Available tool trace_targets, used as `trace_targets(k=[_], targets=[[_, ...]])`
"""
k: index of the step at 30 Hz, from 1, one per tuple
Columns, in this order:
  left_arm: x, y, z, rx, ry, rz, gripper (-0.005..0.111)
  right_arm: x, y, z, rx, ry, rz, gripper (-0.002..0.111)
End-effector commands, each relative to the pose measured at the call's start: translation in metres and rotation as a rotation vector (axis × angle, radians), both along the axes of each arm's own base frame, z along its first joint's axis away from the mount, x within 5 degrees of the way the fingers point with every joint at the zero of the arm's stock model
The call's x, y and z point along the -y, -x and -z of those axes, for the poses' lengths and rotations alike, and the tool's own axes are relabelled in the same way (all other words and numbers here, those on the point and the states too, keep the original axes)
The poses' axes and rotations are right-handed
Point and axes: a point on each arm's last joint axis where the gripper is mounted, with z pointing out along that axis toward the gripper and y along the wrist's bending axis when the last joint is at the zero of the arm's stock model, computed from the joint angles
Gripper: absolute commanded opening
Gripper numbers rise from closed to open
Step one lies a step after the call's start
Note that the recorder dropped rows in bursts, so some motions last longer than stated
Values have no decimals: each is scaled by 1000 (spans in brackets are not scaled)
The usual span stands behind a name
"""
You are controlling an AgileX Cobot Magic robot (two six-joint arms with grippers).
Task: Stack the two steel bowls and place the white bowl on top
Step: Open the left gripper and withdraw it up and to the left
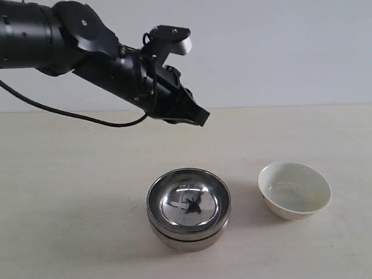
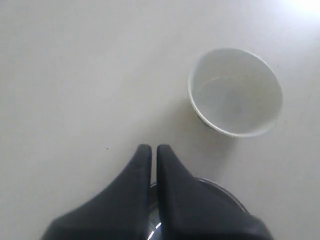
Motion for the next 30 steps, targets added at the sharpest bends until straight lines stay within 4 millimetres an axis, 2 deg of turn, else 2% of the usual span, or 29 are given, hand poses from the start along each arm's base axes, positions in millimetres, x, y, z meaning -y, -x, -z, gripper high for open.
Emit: trace_targets(k=[1, 9, 15, 25, 30], targets=[[-16, 17, -29, 117, 69, -82, 4, 1, 0, -1, 17, 11, 4, 0], [-56, 63, -56, 272, 139, -192, 4, 1, 0, -1, 17, 11, 4, 0], [-91, 110, -76, 387, 205, -242, 4, 1, 0, -1, 17, 11, 4, 0], [-146, 177, -76, 558, 331, -357, 4, 1, 0, -1, 17, 11, 4, 0], [-163, 204, -75, 598, 389, -366, 4, 1, 0, -1, 17, 11, 4, 0]])
